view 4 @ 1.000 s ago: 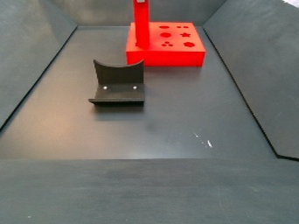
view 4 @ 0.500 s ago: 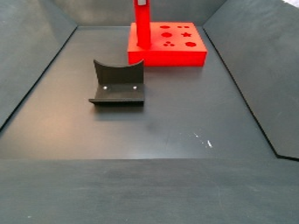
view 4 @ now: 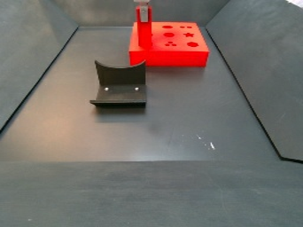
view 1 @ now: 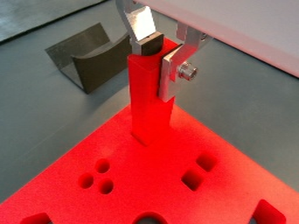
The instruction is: Insert the arch object.
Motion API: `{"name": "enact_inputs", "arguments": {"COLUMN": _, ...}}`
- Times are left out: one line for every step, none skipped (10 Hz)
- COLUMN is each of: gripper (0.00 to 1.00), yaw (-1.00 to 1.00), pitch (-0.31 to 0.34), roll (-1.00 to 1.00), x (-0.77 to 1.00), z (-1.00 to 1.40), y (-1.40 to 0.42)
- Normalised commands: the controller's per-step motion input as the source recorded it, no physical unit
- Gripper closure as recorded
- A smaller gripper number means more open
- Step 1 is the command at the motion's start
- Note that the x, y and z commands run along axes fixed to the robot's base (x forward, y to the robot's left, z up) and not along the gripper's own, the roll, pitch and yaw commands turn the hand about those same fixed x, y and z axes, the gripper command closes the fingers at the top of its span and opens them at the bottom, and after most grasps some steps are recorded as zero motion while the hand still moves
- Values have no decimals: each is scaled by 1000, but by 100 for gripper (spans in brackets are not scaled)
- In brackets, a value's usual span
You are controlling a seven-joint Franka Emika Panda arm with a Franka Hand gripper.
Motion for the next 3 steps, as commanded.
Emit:
{"name": "enact_inputs", "arguments": {"gripper": 100, "yaw": -171, "pitch": -76, "roll": 129, "x": 0, "z": -731, "y": -71}}
{"name": "enact_inputs", "arguments": {"gripper": 100, "yaw": -100, "pitch": 0, "roll": 56, "x": 91, "z": -129, "y": 0}}
{"name": "enact_inputs", "arguments": {"gripper": 100, "yaw": 0, "pitch": 0, "roll": 0, "x": 0, "z": 0, "y": 0}}
